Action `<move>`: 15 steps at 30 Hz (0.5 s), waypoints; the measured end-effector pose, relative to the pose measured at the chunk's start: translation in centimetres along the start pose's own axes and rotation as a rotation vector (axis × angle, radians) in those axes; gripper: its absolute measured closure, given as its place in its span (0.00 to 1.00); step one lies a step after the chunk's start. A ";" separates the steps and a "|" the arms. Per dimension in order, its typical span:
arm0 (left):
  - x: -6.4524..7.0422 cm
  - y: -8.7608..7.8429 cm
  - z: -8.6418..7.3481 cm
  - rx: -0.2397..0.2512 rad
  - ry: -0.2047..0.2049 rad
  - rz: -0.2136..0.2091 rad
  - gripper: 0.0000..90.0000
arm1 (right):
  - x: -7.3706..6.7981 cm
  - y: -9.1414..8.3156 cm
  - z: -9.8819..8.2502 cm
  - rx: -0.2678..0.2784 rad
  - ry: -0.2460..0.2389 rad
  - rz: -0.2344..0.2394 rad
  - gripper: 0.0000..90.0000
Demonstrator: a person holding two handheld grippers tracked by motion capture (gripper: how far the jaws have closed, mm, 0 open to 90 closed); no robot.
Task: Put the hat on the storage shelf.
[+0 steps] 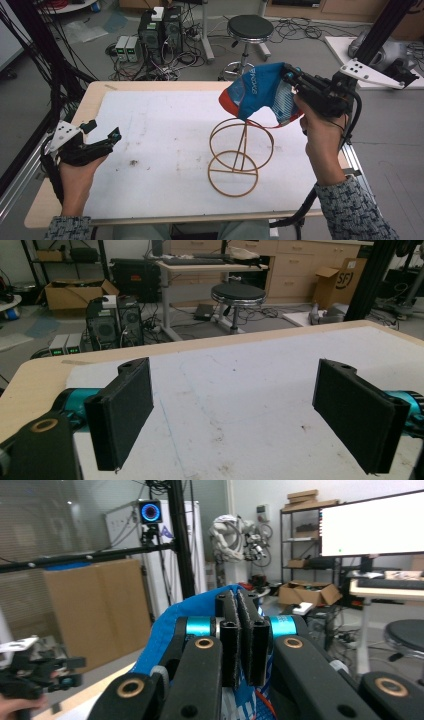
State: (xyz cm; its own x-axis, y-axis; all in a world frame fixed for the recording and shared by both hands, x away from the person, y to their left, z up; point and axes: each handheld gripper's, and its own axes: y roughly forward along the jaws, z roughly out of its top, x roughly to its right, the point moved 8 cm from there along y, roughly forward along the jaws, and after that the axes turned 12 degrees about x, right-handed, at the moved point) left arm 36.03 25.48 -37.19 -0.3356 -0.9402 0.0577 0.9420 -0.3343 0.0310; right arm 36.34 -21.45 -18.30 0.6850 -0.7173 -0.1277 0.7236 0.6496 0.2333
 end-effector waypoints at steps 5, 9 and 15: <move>-0.1 0.0 0.0 0.002 -0.001 0.003 0.18 | -1.1 -0.6 -0.4 -0.007 0.018 0.033 0.98; -0.1 0.0 0.0 0.001 -0.003 0.005 0.19 | -2.3 -1.0 -0.8 -0.017 0.019 0.065 0.98; -0.2 -0.1 0.0 -0.002 -0.006 0.010 0.19 | -4.2 -1.5 -2.0 -0.062 0.013 0.111 0.98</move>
State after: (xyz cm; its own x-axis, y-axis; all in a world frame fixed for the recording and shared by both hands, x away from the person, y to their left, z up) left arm 36.05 25.70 -37.25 -0.3259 -0.9433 0.0635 0.9454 -0.3247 0.0287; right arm 32.51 -18.90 -20.09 0.7617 -0.6372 -0.1171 0.6471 0.7391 0.1870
